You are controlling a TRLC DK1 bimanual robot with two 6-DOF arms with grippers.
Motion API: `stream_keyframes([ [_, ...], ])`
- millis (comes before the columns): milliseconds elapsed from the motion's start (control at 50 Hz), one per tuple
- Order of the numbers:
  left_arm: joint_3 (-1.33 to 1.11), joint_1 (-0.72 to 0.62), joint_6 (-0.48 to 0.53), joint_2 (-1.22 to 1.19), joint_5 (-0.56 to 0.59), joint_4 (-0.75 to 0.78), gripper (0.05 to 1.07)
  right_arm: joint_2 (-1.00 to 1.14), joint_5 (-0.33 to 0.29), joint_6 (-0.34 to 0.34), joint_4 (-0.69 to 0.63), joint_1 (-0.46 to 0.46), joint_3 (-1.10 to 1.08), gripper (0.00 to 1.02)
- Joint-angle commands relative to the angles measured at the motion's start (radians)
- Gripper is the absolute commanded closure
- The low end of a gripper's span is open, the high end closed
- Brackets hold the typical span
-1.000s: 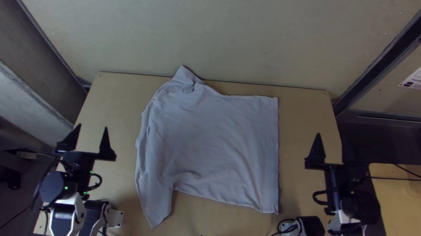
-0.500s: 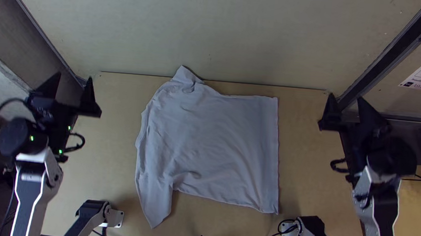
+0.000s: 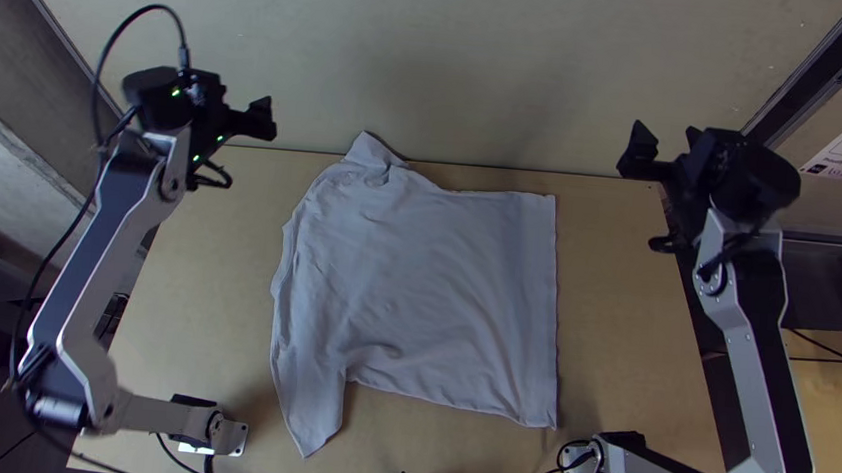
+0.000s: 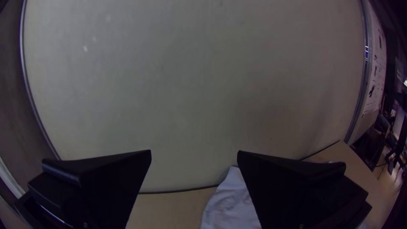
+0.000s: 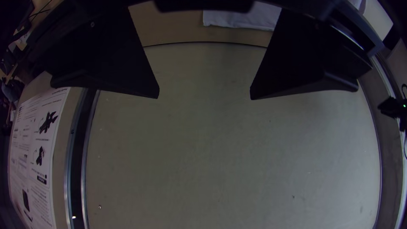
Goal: Fold the t-shirt
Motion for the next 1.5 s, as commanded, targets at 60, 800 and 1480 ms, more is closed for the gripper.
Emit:
stream_keyframes([
  [60, 0.201, -0.005, -0.1, 0.154, 0.024, -0.086, 0.1, 0.126, -0.002, 0.043, -0.054, -0.001, 0.11, 0.04],
  [800, 0.616, -0.071, -0.112, 0.748, 0.036, -0.336, 0.23, 0.566, -0.062, 0.252, -0.471, -0.01, 0.376, 0.04],
  [1480, 0.679, -0.08, -0.059, 0.989, -0.019, -0.233, 0.23, 0.62, -0.096, 0.307, -0.482, 0.017, 0.365, 0.04],
])
